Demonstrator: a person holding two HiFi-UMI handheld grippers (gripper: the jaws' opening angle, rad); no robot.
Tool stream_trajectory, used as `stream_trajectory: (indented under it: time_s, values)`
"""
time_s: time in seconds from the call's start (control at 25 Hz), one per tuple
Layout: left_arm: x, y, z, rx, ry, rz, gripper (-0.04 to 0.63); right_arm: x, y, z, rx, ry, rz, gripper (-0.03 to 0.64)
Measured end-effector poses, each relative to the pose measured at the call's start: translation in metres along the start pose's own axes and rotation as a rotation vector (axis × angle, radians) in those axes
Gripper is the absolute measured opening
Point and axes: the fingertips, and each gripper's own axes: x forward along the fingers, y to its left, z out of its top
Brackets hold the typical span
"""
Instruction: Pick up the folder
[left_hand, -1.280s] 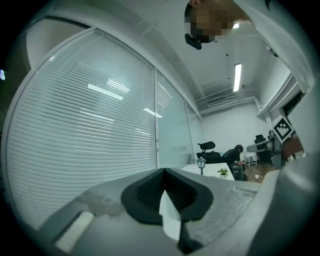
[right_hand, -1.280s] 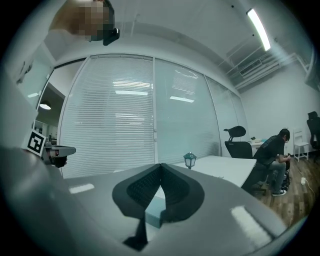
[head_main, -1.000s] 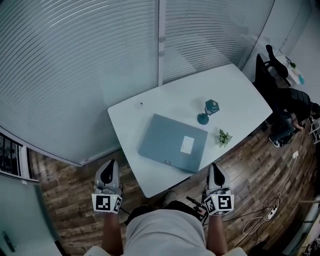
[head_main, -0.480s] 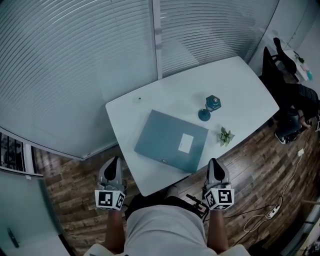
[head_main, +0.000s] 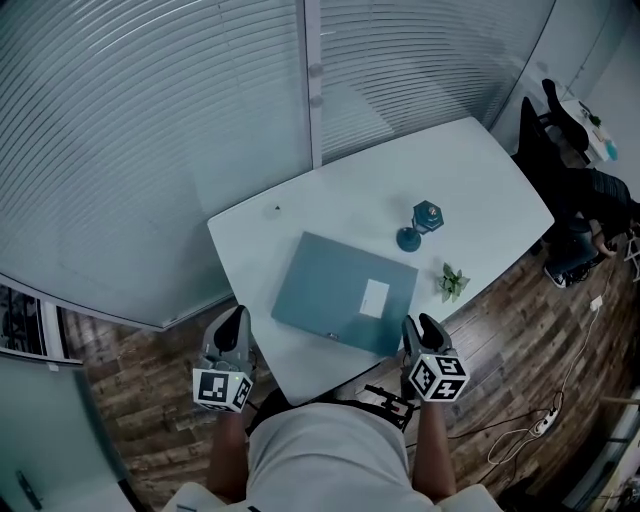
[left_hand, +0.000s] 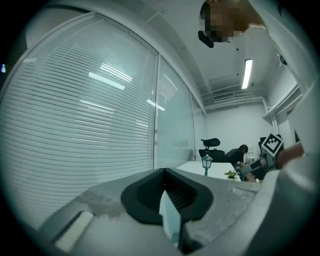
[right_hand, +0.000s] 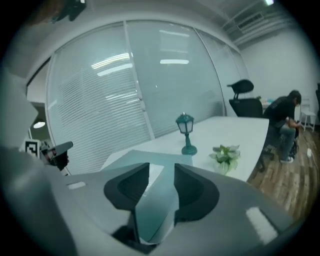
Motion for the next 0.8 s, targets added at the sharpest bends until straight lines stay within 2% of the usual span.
stream_trajectory:
  time_s: [0.12, 0.24, 0.32, 0.4, 0.44, 0.6, 0.8]
  values:
    - [0.006, 0.001, -0.006, -0.013, 0.01, -0.016, 0.005, 0.027, -0.004, -0.032, 0.133, 0.199, 0.035, 0.228]
    - [0.01, -0.002, -0.009, -0.003, 0.022, -0.035, 0.005, 0.049, 0.0, -0.057, 0.281, 0.353, 0.1, 0.298]
    - [0.009, -0.003, -0.012, 0.004, 0.032, -0.051, 0.005, 0.061, 0.002, -0.066, 0.392, 0.425, 0.146, 0.399]
    - [0.009, -0.002, -0.015, 0.004, 0.04, -0.063, 0.005, 0.071, -0.001, -0.072, 0.451, 0.475, 0.153, 0.439]
    - [0.009, -0.001, -0.017, 0.003, 0.044, -0.067, 0.005, 0.076, -0.002, -0.076, 0.457, 0.502, 0.148, 0.46]
    - [0.01, -0.003, -0.02, 0.008, 0.061, -0.091, 0.005, 0.085, -0.007, -0.093, 0.415, 0.578, 0.092, 0.468]
    - [0.014, -0.005, -0.029, -0.032, 0.07, -0.122, 0.005, 0.087, -0.007, -0.092, 0.409, 0.558, 0.085, 0.463]
